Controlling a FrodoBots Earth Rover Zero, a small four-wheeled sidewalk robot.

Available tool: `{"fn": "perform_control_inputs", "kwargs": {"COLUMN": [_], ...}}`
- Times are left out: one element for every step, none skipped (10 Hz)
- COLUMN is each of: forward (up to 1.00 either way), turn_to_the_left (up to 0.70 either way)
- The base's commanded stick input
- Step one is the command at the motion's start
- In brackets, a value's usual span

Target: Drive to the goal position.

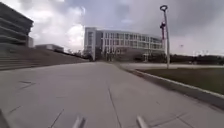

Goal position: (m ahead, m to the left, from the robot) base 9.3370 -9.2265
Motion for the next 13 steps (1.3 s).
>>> {"fn": "perform_control_inputs", "kwargs": {"forward": [0.70,0.70,0.70,0.70,0.70,0.70,0.70,0.70,0.70,0.70,0.70,0.70,0.70], "turn_to_the_left": [0.00,0.00,0.00,0.00,0.00,0.00,0.00,0.00,0.00,0.00,0.00,0.10,0.20]}}
